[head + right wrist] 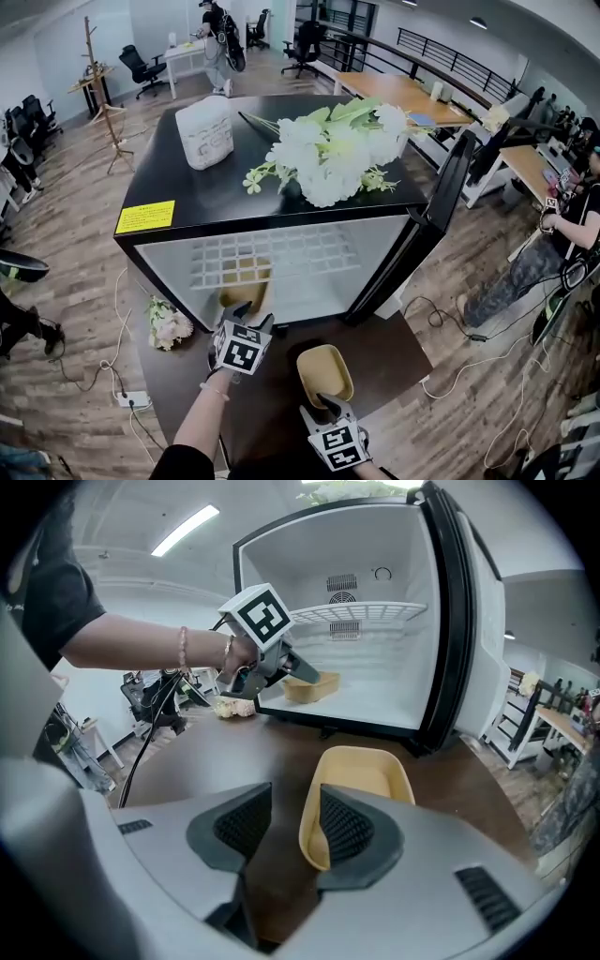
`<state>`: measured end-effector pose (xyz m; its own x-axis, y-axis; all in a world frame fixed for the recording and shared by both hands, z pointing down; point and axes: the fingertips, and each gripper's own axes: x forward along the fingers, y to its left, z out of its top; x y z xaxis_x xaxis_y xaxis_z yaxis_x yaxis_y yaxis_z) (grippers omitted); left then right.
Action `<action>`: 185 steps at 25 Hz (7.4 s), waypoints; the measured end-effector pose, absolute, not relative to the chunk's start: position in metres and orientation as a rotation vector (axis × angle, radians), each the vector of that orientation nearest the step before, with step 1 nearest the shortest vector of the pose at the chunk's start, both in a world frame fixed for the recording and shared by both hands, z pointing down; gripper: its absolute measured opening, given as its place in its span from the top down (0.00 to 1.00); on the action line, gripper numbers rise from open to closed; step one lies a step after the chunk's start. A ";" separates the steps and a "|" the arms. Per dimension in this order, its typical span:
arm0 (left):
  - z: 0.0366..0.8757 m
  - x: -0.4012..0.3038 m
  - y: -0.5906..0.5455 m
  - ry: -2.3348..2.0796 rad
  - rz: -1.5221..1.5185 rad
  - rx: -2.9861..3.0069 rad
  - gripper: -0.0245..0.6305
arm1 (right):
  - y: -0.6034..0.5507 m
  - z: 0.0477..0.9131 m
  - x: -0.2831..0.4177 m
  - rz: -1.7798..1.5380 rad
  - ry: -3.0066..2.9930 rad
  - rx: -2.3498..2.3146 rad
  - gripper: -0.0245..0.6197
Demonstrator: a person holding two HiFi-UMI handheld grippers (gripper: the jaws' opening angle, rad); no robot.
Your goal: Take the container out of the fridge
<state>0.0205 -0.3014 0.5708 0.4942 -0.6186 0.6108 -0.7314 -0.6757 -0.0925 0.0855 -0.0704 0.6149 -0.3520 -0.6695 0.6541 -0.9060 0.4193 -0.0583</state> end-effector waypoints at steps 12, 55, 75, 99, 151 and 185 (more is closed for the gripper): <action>0.600 0.021 -0.322 -1.177 1.174 2.456 0.73 | -0.072 0.624 0.083 0.574 -2.133 1.267 0.72; 0.583 0.017 -0.286 -1.162 1.321 2.561 0.91 | -0.080 0.631 0.089 0.609 -2.162 1.256 0.73; 0.578 -0.002 -0.187 -1.217 1.254 2.530 0.91 | -0.074 0.622 0.102 0.501 -2.219 1.221 0.76; 0.646 -0.018 -0.085 -1.181 1.316 2.314 0.91 | -0.078 0.635 0.116 0.557 -2.216 1.213 0.76; 0.577 -0.006 -0.070 -1.226 0.491 2.392 0.72 | -0.080 0.618 0.106 0.635 -2.320 1.234 0.73; 0.562 -0.011 -0.053 -1.313 0.297 2.383 0.95 | -0.076 0.602 0.087 0.590 -2.368 1.257 0.95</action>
